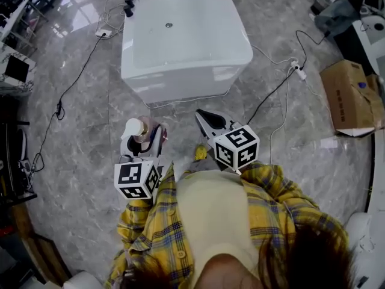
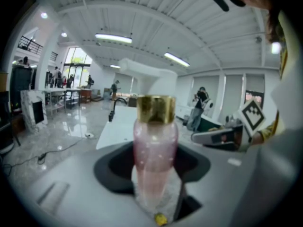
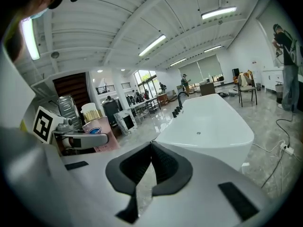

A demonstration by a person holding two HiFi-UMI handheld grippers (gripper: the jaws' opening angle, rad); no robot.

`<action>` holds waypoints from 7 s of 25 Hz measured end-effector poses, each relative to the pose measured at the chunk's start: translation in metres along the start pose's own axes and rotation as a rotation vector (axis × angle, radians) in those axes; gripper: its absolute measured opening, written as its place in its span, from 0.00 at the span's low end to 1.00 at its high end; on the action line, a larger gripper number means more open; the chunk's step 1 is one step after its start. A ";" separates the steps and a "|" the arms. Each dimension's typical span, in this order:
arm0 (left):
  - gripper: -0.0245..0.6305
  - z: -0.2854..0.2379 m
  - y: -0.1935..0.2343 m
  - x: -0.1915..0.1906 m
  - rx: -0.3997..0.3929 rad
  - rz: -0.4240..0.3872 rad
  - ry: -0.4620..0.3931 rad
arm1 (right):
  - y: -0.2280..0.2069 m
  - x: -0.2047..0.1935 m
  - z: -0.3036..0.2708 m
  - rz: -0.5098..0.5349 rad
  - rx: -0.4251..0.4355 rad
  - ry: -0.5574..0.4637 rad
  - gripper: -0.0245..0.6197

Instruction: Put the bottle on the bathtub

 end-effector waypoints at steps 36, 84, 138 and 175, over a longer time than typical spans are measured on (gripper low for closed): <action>0.38 -0.124 0.037 0.038 0.039 -0.018 0.014 | -0.077 0.062 -0.068 0.044 0.024 -0.011 0.06; 0.39 -0.380 0.339 0.034 0.083 0.042 0.103 | -0.122 0.167 -0.358 0.000 -0.097 0.201 0.06; 0.40 -0.485 0.383 0.009 0.191 -0.034 0.060 | -0.130 0.153 -0.364 -0.080 -0.204 0.220 0.06; 0.40 -0.405 0.344 0.015 0.291 0.089 0.074 | -0.133 0.148 -0.291 -0.062 -0.174 0.125 0.06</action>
Point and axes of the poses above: the fingertips, and each gripper's own axes: z backward along the fingers, y to its left, x out of its top, the point moved 8 cm from there along z, backward along the fingers, and after that the axes turned 11 degrees about -z, right-handed, at the moved point
